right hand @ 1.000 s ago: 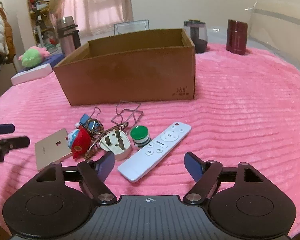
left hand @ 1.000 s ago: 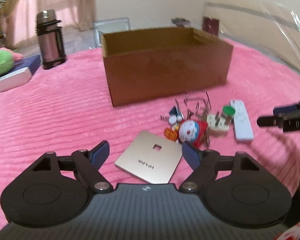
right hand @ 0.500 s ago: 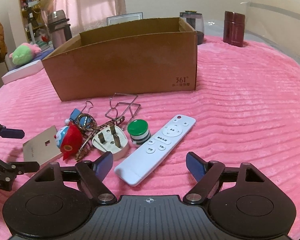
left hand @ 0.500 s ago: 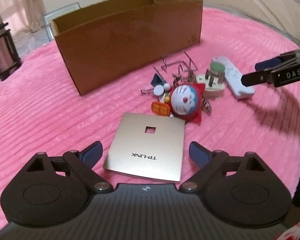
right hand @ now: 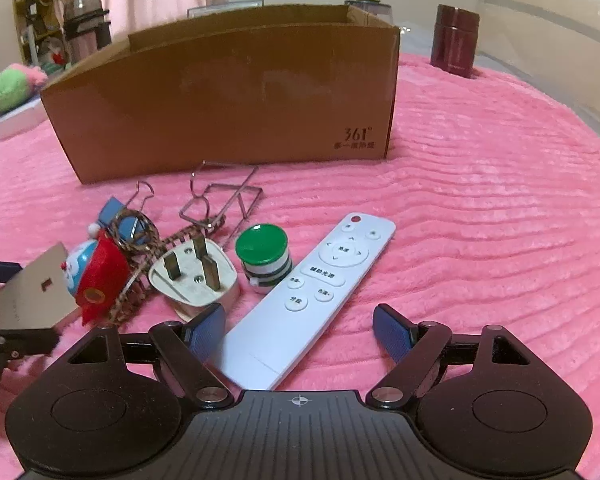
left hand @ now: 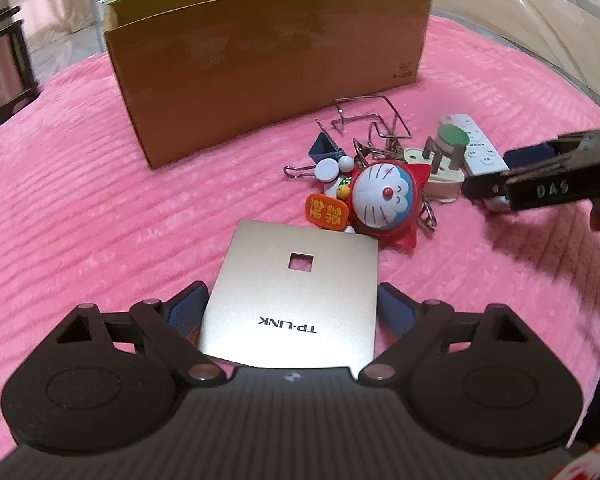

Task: Organize rigid objects
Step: 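Grasp the silver TP-LINK plate with the left tool while the right tool grasps the white remote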

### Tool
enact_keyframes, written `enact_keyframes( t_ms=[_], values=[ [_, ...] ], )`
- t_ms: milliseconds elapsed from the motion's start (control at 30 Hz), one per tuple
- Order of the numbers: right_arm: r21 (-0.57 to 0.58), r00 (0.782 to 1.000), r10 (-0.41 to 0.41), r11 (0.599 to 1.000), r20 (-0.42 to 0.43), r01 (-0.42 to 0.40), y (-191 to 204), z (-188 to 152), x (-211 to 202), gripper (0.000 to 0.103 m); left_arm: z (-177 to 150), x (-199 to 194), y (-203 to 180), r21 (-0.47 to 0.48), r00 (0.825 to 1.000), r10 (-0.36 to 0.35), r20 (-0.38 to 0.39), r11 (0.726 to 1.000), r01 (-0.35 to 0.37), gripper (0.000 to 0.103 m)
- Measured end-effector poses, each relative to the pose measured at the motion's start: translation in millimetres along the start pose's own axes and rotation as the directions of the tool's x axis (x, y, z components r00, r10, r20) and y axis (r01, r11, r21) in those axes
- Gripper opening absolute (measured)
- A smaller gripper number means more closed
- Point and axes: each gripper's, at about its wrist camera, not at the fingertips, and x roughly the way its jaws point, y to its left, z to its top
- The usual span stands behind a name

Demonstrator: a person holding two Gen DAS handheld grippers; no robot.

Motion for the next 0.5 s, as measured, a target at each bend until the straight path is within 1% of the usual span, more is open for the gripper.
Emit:
enact_keyframes(
  t_ms=[67, 133, 200, 267, 333, 500],
  values=[
    [-0.028, 1.000, -0.008, 1.000, -0.004, 0.008, 1, -1, 1, 0.077, -1, -2, -6, -0.020, 1.000, 0.022, -0.003, 1.000, -0.022, 0.088],
    [-0.051, 1.000, -0.010, 0.999, 0.003, 0.010, 0, -3, -3, 0.065, -2, -5, -12, -0.043, 0.999, 0.036, -0.004, 0.998, -0.036, 0.087],
    [-0.070, 1.000, -0.008, 0.998, 0.002, 0.008, -3, -5, -8, 0.044, -4, -8, -17, -0.071, 0.999, 0.044, -0.004, 0.996, -0.045, 0.087],
    [-0.087, 1.000, -0.009, 0.996, -0.002, 0.008, -9, -8, -15, 0.037, -7, -11, -22, -0.096, 0.998, 0.059, -0.003, 0.994, -0.059, 0.087],
    [-0.092, 1.000, -0.001, 0.996, -0.008, 0.000, -18, -12, -23, 0.035, -11, -14, -28, -0.128, 0.997, 0.076, -0.001, 0.989, -0.075, 0.087],
    [-0.130, 0.999, 0.029, 0.991, -0.026, -0.032, -43, -28, -43, 0.035, -19, -23, -47, -0.190, 0.993, 0.118, 0.015, 0.975, -0.113, 0.087]
  ],
)
